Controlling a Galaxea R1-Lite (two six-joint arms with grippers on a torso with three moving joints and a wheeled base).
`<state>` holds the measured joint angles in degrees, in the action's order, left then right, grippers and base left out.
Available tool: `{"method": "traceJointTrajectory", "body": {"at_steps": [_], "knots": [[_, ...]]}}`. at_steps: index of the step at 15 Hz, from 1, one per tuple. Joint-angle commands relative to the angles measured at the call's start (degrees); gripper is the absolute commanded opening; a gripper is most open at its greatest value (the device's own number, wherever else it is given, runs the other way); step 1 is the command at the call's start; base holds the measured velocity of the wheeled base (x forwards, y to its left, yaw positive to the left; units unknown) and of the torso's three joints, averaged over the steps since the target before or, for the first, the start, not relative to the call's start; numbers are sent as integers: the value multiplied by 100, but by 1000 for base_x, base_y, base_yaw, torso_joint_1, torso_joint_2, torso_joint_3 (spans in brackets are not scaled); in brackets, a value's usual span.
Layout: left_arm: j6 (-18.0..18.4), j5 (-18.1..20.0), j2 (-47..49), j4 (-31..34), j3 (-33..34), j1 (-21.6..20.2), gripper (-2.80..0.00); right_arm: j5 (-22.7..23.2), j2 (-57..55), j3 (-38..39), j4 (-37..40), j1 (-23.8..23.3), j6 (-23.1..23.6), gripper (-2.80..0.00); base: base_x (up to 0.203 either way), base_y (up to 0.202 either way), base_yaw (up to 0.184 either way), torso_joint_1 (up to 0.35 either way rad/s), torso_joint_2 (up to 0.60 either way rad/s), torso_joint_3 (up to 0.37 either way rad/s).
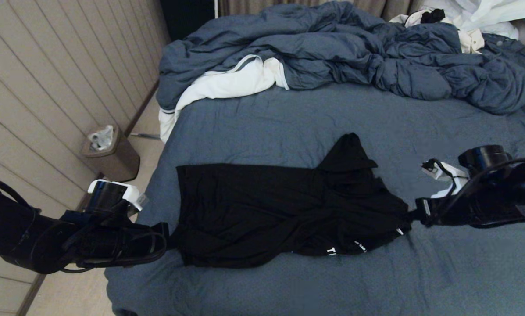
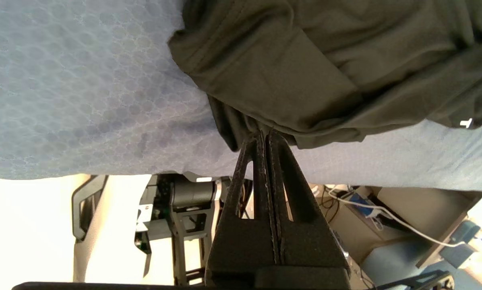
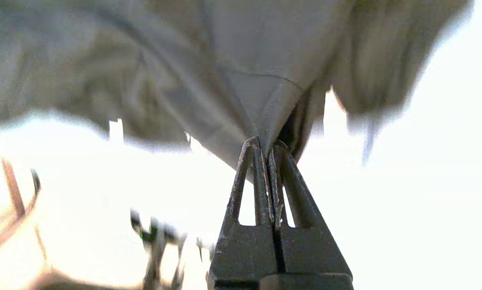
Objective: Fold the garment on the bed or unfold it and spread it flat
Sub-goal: Fold the black T-shirt
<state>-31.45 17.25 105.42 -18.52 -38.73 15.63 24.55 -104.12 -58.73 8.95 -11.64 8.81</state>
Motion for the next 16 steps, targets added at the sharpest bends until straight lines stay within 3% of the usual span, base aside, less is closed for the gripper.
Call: {"method": "traceJointTrajectory", "body": {"at_steps": [1, 8, 16], "knots": [[-19, 15, -42, -11, 15, -5, -280, 8, 508, 356, 303, -204, 396, -280, 0, 0, 0, 0, 0, 0], [-19, 15, -66, -11, 23, 2, -280, 6, 591, 879, 328, -1044, 1194, -280, 0, 0, 0, 0, 0, 0], [-19, 15, -66, -20, 15, -7, -280, -20, 1129, 2157, 266, -1238, 1535, -280, 0, 0, 0, 0, 0, 0]]}}
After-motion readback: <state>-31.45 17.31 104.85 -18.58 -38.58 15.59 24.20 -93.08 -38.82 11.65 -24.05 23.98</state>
